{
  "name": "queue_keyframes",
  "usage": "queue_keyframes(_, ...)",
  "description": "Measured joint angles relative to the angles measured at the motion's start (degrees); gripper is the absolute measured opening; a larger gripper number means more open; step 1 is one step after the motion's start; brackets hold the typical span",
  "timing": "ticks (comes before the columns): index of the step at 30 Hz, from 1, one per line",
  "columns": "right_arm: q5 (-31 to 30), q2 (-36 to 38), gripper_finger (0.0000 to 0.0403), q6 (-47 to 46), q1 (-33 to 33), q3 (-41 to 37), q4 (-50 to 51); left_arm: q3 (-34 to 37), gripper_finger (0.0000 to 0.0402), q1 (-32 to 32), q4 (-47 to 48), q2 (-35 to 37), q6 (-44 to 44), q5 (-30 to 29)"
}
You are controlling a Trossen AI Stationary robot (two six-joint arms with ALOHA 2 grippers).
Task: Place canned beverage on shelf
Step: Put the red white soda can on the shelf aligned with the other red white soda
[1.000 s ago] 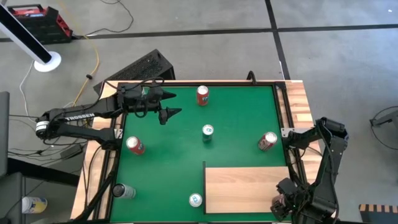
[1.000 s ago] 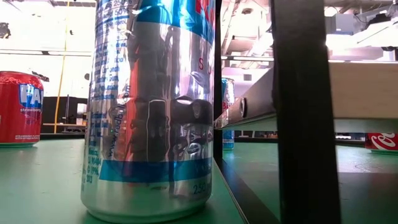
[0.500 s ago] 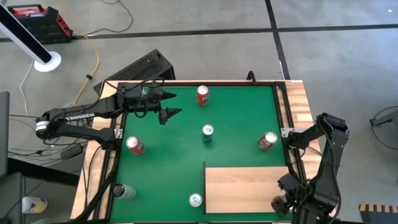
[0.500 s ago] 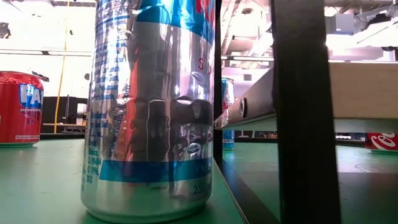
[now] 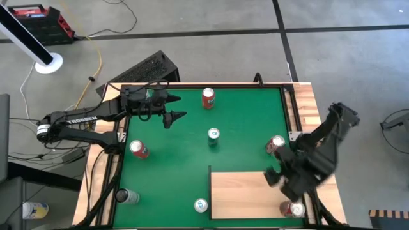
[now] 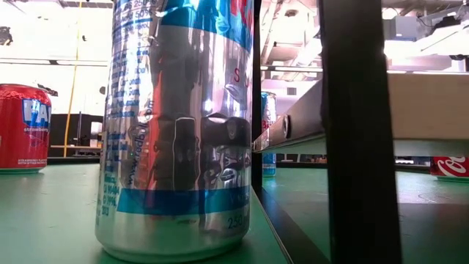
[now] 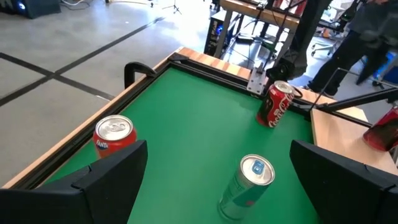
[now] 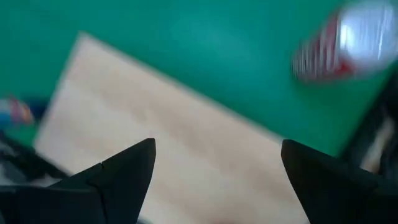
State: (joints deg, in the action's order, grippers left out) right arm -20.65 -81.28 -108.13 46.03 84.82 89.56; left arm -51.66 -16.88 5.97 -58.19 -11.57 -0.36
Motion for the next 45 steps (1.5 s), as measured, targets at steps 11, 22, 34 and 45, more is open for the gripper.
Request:
queue_keyframes(11,-5.0,0.1,0.0373,35.4,-31.1,0.0,-18.6,0.0,0.038,0.5,9.5,0.1,-2.8,4.3)
queue_keyframes(22,-2.2,-1.5,0.0368,37.2,-44.4,-0.1,-15.8,2.4,0.038,9.2,13.2,0.1,-4.4,9.7)
queue_keyframes(34,-1.4,-0.6,0.0368,17.7,-34.3,-0.1,1.1,2.4,0.038,16.8,10.2,-3.8,-1.1,4.9)
queue_keyframes(45,-4.3,-0.2,0.0368,-6.0,-21.6,-11.1,-0.7,2.4,0.038,16.3,-4.6,-11.3,-1.8,1.6)
